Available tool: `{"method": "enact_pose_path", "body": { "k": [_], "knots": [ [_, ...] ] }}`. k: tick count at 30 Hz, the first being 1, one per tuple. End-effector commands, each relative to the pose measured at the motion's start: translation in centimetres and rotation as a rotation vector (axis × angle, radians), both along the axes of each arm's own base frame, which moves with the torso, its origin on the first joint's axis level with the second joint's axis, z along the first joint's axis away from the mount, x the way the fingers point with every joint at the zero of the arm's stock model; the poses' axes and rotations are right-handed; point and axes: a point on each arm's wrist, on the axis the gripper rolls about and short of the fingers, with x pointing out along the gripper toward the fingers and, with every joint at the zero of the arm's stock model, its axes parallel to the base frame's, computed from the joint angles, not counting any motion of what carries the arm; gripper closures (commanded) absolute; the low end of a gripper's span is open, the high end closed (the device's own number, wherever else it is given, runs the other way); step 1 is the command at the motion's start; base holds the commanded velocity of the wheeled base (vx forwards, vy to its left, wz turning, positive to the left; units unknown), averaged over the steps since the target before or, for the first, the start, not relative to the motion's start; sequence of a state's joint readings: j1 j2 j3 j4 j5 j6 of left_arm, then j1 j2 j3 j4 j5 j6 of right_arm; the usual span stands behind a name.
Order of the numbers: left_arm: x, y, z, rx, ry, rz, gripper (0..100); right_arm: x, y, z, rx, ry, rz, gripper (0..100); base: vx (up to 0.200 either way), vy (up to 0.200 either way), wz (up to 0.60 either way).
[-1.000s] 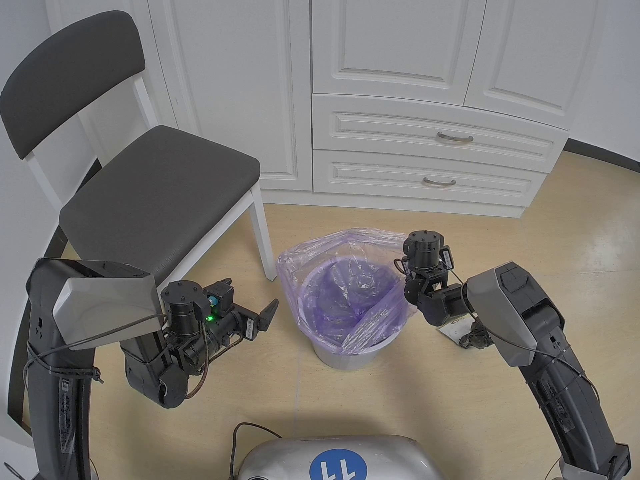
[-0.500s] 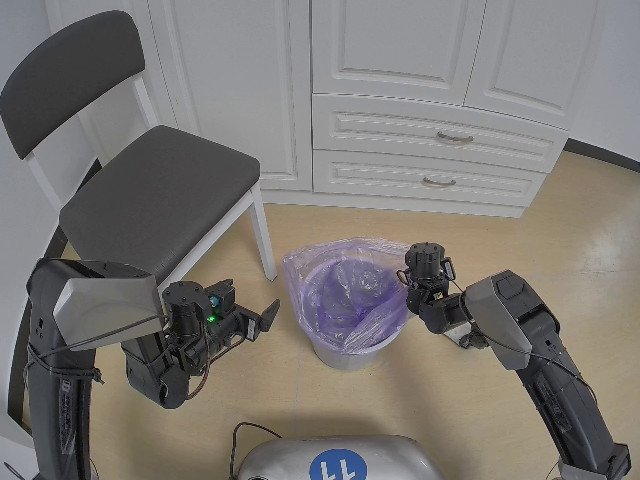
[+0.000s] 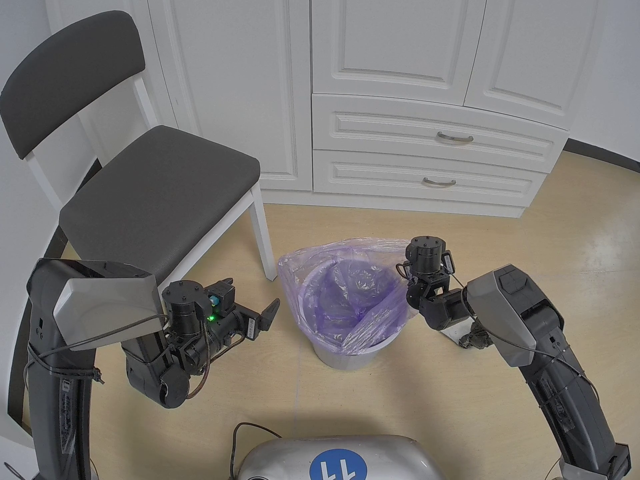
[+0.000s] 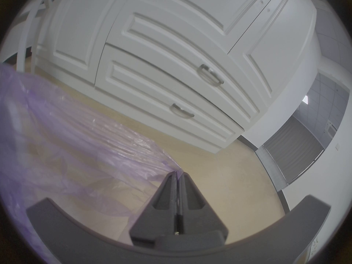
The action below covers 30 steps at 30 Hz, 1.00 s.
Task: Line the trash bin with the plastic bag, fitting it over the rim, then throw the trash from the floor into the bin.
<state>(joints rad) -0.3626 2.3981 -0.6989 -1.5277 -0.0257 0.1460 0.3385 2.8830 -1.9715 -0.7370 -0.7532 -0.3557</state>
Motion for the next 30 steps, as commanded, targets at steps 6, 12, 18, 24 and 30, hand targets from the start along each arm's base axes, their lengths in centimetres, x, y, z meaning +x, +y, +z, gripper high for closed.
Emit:
{"method": "enact_pose_path", "body": {
  "k": [6,12,18,24,30],
  "knots": [
    [-0.4,-1.0,-0.5,0.003,0.012,-0.029,0,-7.1,0.1,9.0,0.034,-0.01,0.186,0,0.0,0.0,0.0],
    [0.0,-1.2,-0.4,-0.007,0.001,-0.031,0,-10.3,-0.5,9.9,0.037,0.027,0.254,0,0.0,0.0,0.0],
    [2.4,-2.8,1.3,-0.04,-0.091,-0.044,0,-10.5,-1.0,9.8,0.17,0.008,0.276,0,0.0,0.0,0.0],
    [7.0,-3.7,6.9,-0.021,-0.041,-0.033,0,-10.7,-1.1,10.0,0.401,-0.046,0.239,0,0.0,0.0,0.0],
    [10.6,-4.0,9.9,-0.001,0.012,-0.036,0,-11.8,-1.3,10.0,0.586,-0.069,0.204,0,0.0,0.0,0.0]
  ]
}}
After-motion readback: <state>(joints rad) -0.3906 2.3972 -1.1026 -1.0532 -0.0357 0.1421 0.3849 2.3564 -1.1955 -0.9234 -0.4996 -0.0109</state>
